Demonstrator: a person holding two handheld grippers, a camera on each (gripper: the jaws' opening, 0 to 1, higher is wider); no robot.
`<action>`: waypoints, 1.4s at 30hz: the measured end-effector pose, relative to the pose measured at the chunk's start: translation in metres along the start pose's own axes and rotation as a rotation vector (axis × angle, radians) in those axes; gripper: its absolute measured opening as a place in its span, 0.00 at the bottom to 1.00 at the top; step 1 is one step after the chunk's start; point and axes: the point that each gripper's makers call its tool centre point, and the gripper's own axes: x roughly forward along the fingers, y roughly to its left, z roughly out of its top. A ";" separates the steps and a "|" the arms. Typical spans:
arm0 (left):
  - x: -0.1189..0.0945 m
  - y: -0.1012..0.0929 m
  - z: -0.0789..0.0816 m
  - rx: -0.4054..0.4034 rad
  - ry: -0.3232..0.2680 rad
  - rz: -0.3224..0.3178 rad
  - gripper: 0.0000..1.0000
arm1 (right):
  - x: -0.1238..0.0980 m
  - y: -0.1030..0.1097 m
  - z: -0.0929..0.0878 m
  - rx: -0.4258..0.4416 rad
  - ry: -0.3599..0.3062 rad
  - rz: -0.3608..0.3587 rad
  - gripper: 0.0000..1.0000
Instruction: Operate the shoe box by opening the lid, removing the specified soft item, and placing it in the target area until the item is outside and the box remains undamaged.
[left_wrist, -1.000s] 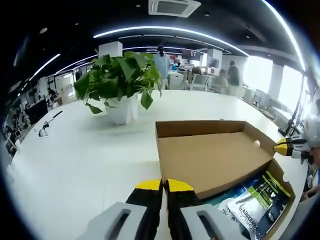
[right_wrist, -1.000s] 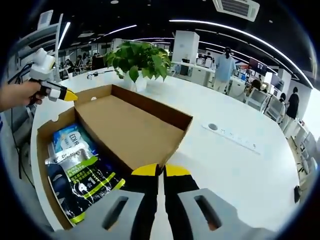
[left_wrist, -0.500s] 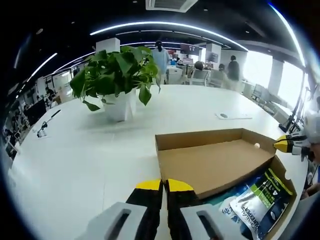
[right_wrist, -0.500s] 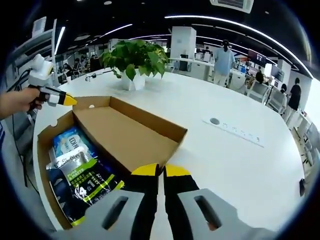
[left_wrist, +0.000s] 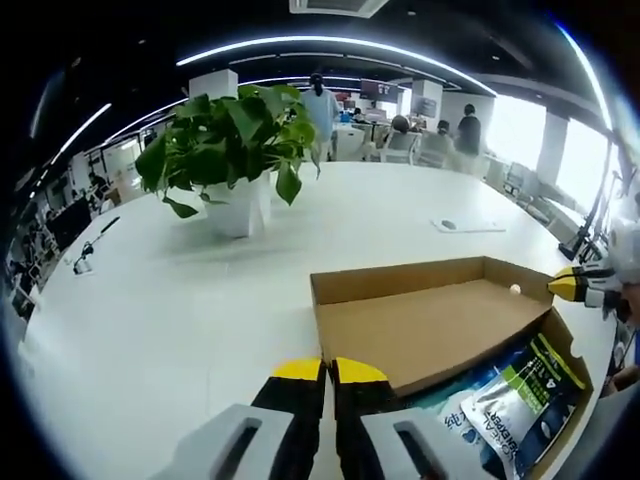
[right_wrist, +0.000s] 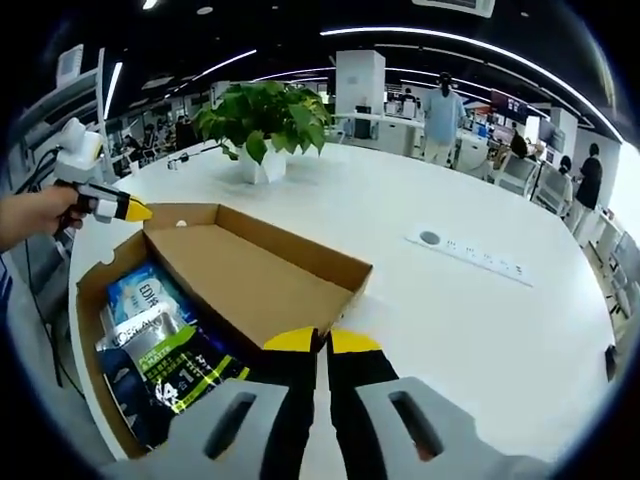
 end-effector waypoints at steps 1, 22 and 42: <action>0.000 0.000 0.000 0.002 0.002 0.000 0.02 | 0.000 0.000 0.000 -0.002 0.000 0.000 0.02; -0.033 -0.025 -0.002 0.031 0.005 -0.031 0.17 | -0.032 0.026 -0.005 -0.011 -0.012 0.066 0.23; -0.051 -0.088 -0.056 0.000 0.154 -0.223 0.21 | -0.076 0.053 -0.019 -0.077 -0.018 0.153 0.41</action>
